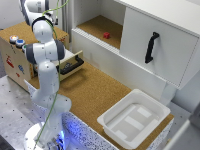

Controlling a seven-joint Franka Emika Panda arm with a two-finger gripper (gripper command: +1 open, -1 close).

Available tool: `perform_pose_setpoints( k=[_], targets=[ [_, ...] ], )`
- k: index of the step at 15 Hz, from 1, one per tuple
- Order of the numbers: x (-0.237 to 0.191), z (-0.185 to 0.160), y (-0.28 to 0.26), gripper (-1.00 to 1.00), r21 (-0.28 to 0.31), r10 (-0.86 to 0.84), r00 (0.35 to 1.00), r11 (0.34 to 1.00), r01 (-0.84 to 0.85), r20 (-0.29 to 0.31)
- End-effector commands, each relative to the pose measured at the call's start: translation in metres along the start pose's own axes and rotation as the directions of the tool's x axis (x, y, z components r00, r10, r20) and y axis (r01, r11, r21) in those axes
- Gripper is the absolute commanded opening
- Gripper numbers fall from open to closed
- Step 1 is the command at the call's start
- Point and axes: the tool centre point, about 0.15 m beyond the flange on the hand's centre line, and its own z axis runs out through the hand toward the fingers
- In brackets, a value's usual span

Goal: Place the grasped yellow object in the drawer

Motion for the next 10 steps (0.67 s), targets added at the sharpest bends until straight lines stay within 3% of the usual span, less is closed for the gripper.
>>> perform_pose_setpoints(
  k=[1,3,4,10],
  targets=[
    [0.003,0.026,-0.012,1.0,0.018,0.257,0.964,0.966,-0.256,-0.074],
    [0.001,0.034,-0.011,1.0,0.039,0.337,0.936,0.941,-0.335,-0.098],
    [0.0,0.037,-0.013,1.0,0.019,0.356,0.928,0.934,-0.356,-0.107],
    [-0.014,0.051,-0.013,1.0,0.022,0.426,0.899,0.904,-0.426,-0.106]
  ],
)
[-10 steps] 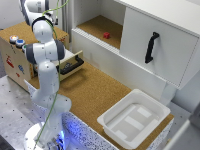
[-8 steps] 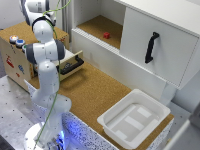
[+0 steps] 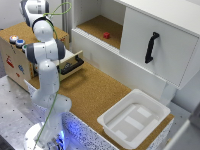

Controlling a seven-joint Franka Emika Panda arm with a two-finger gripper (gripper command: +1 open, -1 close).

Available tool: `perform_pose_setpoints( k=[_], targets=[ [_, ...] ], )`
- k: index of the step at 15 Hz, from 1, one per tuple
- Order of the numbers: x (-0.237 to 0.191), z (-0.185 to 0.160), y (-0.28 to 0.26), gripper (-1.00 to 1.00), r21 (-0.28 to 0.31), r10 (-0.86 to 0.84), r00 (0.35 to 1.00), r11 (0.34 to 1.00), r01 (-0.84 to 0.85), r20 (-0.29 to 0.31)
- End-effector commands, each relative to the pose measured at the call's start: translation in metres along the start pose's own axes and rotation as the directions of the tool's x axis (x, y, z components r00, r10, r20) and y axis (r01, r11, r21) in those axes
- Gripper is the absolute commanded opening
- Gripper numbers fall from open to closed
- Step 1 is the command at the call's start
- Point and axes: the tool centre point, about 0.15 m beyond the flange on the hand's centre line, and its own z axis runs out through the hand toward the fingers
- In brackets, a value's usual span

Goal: Place the grasped yellow object in the drawer

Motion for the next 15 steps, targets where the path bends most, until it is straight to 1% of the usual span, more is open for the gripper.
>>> perform_pose_setpoints(
  k=[1,5,6,7,8,10,15],
  targets=[
    [-0.018,0.021,0.01,1.0,0.023,0.097,0.991,0.995,-0.095,-0.093],
    [-0.02,0.035,0.017,1.0,0.059,0.106,0.993,0.993,-0.103,-0.047],
    [-0.019,0.039,0.016,1.0,0.081,0.092,0.995,0.993,-0.089,-0.033],
    [-0.019,0.041,0.017,1.0,0.09,0.094,0.995,0.992,-0.09,-0.034],
    [-0.017,0.042,0.016,-1.0,0.097,0.085,0.996,0.992,-0.081,-0.031],
    [-0.014,0.041,0.019,-1.0,0.105,0.079,0.996,0.992,-0.075,-0.03],
    [-0.012,0.03,0.022,-1.0,0.087,0.071,0.996,0.994,-0.067,-0.049]
  ],
)
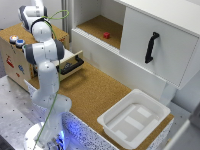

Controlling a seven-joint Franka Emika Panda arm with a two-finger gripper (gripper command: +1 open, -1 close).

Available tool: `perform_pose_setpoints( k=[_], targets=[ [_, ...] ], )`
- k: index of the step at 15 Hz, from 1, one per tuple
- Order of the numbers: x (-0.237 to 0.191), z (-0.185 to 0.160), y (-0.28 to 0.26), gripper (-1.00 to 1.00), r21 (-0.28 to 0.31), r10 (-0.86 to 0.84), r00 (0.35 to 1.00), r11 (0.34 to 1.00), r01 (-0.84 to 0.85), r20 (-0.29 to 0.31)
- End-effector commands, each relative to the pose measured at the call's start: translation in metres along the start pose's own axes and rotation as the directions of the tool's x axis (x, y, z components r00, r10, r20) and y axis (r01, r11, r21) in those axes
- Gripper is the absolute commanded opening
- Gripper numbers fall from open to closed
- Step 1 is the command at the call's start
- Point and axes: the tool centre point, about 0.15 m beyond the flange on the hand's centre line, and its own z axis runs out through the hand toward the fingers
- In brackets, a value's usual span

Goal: Place the grasped yellow object in the drawer

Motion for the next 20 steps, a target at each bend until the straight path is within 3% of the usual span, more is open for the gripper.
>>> perform_pose_setpoints(
  k=[1,6,11,13,18,20],
  targets=[
    [-0.006,0.001,0.023,-1.0,0.086,-0.005,0.999,0.996,0.009,-0.046],
    [-0.01,-0.028,0.052,-1.0,0.095,0.085,0.994,0.992,-0.078,-0.067],
    [-0.018,-0.069,0.099,-1.0,0.037,0.156,0.982,0.988,-0.153,-0.107],
    [-0.022,-0.07,0.12,-1.0,0.024,0.162,0.98,0.987,-0.16,-0.119],
    [-0.029,-0.051,0.2,-1.0,0.088,0.177,0.979,0.982,-0.168,-0.105],
    [-0.029,-0.038,0.231,-1.0,0.112,0.159,0.985,0.982,-0.151,-0.071]
  ],
)
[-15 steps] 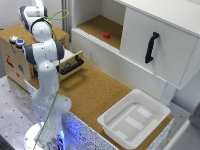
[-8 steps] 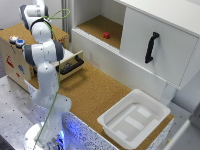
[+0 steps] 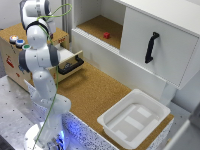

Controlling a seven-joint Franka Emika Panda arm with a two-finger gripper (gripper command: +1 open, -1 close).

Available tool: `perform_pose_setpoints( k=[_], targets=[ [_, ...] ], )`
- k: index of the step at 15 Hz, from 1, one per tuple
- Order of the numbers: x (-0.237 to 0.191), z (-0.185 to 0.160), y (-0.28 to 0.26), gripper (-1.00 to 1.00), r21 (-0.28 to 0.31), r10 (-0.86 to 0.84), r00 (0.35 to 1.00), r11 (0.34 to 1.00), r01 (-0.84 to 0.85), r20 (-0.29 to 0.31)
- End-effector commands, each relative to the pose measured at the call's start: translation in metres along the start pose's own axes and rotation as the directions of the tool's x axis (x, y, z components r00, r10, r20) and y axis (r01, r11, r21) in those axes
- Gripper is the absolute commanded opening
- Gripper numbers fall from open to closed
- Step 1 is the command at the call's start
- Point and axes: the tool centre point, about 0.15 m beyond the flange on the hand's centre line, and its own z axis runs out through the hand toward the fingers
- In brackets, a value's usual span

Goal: Place the grasped yellow object in the drawer

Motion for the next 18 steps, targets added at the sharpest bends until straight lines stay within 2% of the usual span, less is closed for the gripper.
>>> perform_pose_setpoints(
  k=[1,3,5,11,14,18],
  targets=[
    [0.005,0.052,0.103,-1.0,0.222,-0.068,0.996,0.974,0.054,0.054],
    [0.007,0.068,0.11,-1.0,0.235,-0.13,0.988,0.966,0.108,0.08],
    [0.01,0.075,0.104,-1.0,0.234,-0.206,0.976,0.955,0.184,0.075],
    [0.023,0.088,0.043,-1.0,0.22,-0.348,0.936,0.918,0.33,0.047],
    [0.031,0.1,0.011,-1.0,0.201,-0.376,0.925,0.912,0.357,0.061],
    [0.047,0.131,-0.002,-1.0,0.15,-0.328,0.94,0.938,0.313,0.091]
  ],
)
